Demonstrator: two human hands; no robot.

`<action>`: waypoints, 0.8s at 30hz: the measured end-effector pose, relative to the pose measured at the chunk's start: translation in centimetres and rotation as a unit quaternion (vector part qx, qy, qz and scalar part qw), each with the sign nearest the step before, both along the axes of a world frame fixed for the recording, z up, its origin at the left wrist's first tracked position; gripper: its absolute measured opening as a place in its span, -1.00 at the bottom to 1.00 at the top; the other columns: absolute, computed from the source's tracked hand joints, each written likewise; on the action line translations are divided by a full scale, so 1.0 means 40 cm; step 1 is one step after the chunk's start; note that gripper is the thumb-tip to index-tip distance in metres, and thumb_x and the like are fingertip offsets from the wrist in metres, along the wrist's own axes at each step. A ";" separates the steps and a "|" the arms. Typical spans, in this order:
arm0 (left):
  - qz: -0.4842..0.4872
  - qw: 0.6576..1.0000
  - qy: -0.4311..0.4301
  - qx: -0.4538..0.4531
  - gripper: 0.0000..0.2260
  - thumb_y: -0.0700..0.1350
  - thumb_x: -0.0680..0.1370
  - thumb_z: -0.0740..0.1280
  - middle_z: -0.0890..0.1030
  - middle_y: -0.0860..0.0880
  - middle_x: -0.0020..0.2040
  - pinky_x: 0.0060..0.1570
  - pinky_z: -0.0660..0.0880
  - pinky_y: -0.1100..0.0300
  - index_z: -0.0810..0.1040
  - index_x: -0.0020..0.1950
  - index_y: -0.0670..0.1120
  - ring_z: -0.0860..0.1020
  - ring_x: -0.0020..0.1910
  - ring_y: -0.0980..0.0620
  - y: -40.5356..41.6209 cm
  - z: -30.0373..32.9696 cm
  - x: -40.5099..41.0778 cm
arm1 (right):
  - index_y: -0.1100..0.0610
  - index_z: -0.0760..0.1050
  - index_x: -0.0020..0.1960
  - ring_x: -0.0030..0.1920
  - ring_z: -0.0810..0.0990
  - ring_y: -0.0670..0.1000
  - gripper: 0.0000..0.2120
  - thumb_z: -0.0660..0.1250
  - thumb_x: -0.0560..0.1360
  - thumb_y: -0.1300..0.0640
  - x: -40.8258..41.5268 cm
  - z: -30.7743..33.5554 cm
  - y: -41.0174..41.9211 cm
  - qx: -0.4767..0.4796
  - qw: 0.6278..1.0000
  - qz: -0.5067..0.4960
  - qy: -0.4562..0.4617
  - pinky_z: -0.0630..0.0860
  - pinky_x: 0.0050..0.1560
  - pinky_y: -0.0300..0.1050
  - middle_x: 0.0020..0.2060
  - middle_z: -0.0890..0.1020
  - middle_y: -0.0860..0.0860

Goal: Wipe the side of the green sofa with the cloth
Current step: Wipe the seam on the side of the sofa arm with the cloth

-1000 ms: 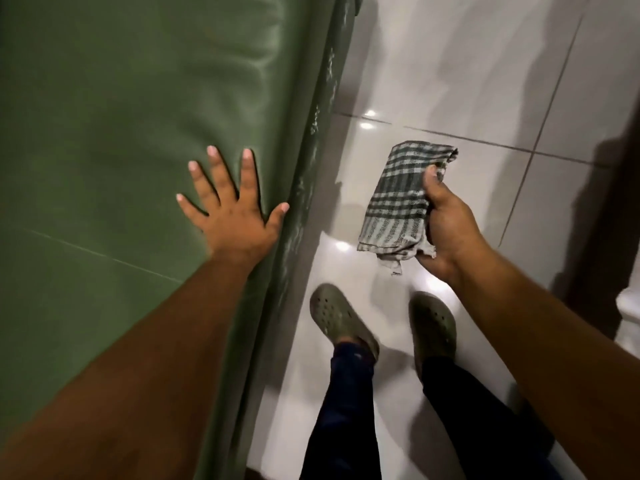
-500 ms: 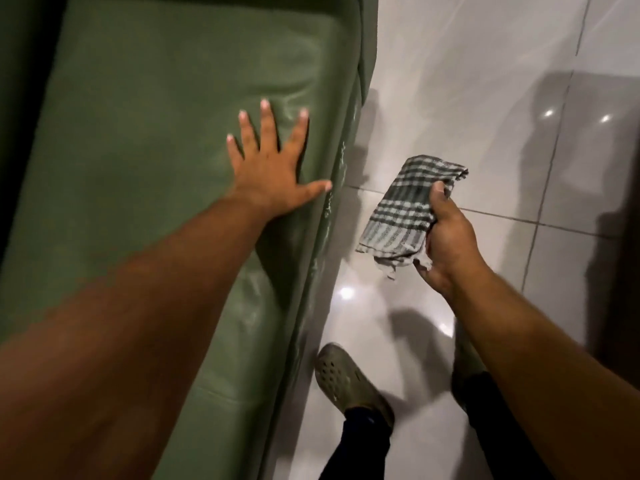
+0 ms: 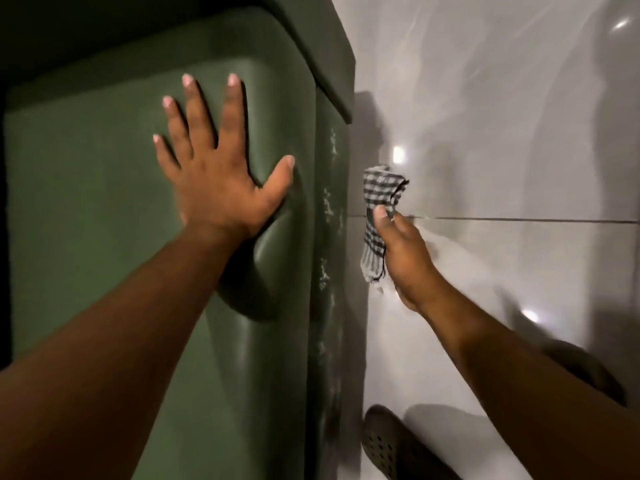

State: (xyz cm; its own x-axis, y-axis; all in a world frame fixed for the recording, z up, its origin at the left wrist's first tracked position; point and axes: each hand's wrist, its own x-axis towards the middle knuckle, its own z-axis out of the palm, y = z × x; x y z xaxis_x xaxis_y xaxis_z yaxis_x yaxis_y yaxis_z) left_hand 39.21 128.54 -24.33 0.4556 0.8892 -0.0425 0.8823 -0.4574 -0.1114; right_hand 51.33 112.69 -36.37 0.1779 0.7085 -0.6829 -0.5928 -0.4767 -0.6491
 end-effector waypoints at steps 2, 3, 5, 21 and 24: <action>-0.002 1.000 -0.005 0.021 -0.16 0.44 0.47 0.12 -0.03 -0.20 0.65 0.50 -0.03 -0.37 -0.03 0.64 0.08 -0.06 0.62 -0.32 0.005 -0.013 0.001 | -0.01 0.40 0.36 0.36 0.47 0.06 -0.46 0.16 0.51 -0.29 -0.052 -0.042 0.046 0.033 0.999 0.028 0.006 0.34 0.44 0.20 0.34 0.52 0.03; -0.002 0.999 -0.007 0.031 -0.15 0.44 0.46 0.11 -0.01 -0.20 0.65 0.50 -0.02 -0.36 -0.02 0.64 0.07 -0.05 0.62 -0.30 0.005 -0.019 0.001 | 0.00 0.37 0.39 0.41 0.41 0.05 -0.38 0.18 0.45 -0.33 -0.083 -0.058 0.065 0.052 0.998 0.035 0.008 0.28 0.48 0.19 0.38 0.48 0.04; -0.004 0.999 -0.015 0.046 -0.14 0.44 0.45 0.10 0.01 -0.19 0.65 0.51 -0.01 -0.34 0.01 0.64 0.04 -0.03 0.63 -0.28 0.001 -0.025 -0.001 | -0.02 0.27 0.47 0.53 0.18 0.02 -0.28 0.19 0.40 -0.33 -0.139 -0.082 0.085 0.080 0.996 0.035 0.016 0.09 0.55 0.16 0.53 0.27 0.03; -0.029 0.995 -0.058 0.070 -0.16 0.39 0.47 0.12 0.04 -0.20 0.65 0.51 -0.01 -0.35 0.02 0.63 -0.01 0.00 0.62 -0.28 0.000 -0.039 0.006 | -0.41 -0.15 0.43 0.56 -0.26 0.11 -0.56 -0.08 0.60 -0.27 -0.209 -0.179 0.198 0.135 0.959 -0.033 -0.245 -0.21 0.51 0.31 0.56 -0.15 -0.06; -0.029 0.996 -0.056 0.067 -0.12 0.43 0.44 0.13 0.02 -0.18 0.65 0.50 -0.03 -0.35 0.01 0.64 0.01 -0.02 0.63 -0.26 0.007 -0.042 0.004 | -0.27 -0.03 0.48 0.55 -0.20 0.22 -0.39 0.16 0.62 0.19 -0.136 -0.183 0.302 0.131 0.948 -0.020 -0.288 -0.12 0.49 0.39 0.58 -0.07 0.03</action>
